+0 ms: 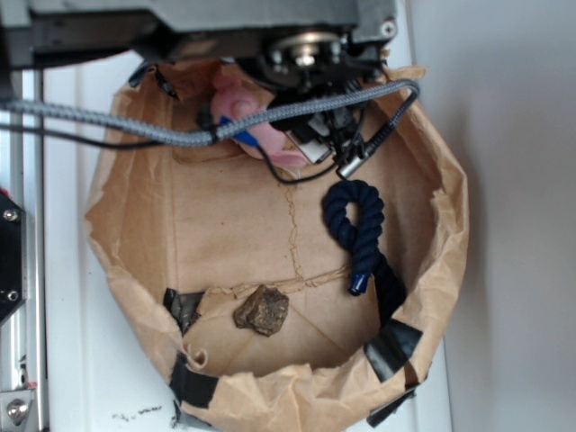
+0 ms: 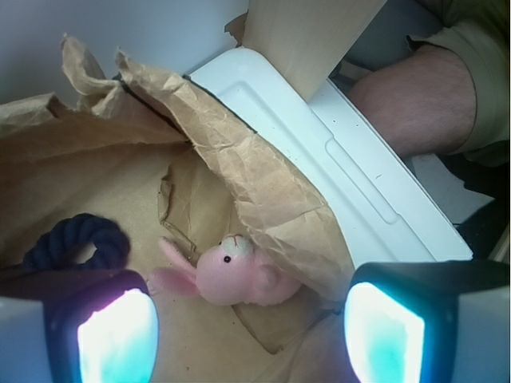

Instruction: Grab the pink bunny.

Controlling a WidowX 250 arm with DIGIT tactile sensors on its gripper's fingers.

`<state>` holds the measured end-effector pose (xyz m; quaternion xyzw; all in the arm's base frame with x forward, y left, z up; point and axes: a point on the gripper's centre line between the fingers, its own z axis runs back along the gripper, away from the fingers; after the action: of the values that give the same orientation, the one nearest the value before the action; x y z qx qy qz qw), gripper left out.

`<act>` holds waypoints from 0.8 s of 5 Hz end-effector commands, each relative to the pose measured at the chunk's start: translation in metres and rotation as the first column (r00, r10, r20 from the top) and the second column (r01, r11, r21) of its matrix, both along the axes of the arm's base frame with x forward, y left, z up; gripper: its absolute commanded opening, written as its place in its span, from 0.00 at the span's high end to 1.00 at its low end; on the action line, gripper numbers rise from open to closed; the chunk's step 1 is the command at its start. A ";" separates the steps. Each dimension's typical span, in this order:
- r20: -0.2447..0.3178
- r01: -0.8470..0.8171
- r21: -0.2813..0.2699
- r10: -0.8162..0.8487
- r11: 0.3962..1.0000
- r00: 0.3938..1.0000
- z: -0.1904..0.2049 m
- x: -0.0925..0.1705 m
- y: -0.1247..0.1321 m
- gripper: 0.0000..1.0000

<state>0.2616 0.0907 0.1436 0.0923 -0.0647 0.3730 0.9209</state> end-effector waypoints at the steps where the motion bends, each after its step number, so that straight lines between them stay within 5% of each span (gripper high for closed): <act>1: 0.120 -0.309 0.012 0.305 0.951 0.945 -0.017 0.003 -0.028 0.00; 4: 0.062 -0.382 -0.062 0.385 0.922 0.921 -0.046 -0.005 -0.020 0.00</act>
<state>0.2533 0.0637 0.0915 0.0718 -0.0518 0.5388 0.8378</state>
